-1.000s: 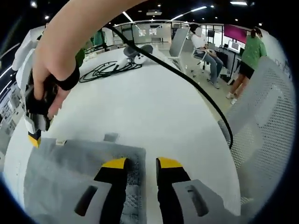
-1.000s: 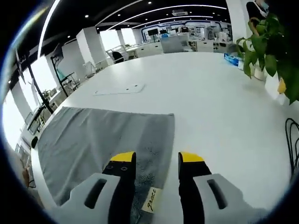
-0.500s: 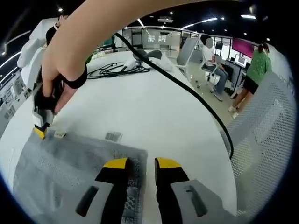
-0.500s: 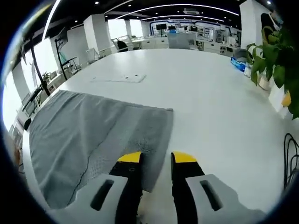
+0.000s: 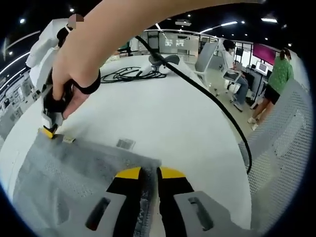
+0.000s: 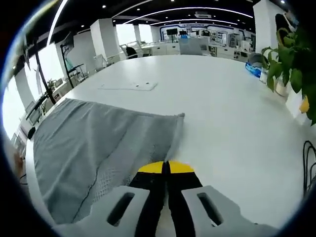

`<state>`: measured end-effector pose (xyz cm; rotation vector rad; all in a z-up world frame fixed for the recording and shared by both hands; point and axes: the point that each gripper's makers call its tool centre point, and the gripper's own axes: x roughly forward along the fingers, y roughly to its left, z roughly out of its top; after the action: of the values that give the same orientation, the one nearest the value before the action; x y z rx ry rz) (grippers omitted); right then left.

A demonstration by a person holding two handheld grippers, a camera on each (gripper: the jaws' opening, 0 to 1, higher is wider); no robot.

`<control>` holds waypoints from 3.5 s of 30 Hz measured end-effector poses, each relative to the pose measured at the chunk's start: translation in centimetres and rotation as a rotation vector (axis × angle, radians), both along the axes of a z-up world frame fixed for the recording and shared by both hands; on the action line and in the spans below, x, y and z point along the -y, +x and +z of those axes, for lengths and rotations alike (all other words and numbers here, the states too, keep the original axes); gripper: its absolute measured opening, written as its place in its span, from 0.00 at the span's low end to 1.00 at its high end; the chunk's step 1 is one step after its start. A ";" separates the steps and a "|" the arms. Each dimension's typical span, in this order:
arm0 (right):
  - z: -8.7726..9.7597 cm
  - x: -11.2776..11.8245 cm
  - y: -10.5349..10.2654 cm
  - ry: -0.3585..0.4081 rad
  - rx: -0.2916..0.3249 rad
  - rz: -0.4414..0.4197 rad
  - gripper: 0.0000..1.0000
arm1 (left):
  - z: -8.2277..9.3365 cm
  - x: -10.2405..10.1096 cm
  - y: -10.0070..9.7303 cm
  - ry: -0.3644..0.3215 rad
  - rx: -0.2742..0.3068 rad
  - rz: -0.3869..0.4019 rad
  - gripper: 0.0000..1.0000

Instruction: Fold the towel on the table until its edges align and the towel forms a compact rectangular stack.

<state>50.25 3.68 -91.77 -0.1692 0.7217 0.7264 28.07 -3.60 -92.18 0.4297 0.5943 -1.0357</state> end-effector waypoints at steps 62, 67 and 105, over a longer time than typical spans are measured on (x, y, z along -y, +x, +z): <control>14.2 -3.3 -1.1 0.276 0.090 -0.134 0.00 | 13.3 -3.8 -1.3 -0.194 0.164 0.074 0.02; 15.5 -3.3 -1.2 0.267 0.109 -0.121 0.00 | 14.5 -4.0 -1.4 -0.210 0.182 0.084 0.02; 25.7 -2.4 -2.3 0.287 0.273 -0.058 0.00 | 23.0 -0.9 -1.9 -0.352 0.310 0.084 0.02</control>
<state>47.99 6.09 -66.10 0.0156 0.3556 0.7267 26.13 -2.65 -69.22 0.2444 0.1460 -0.9465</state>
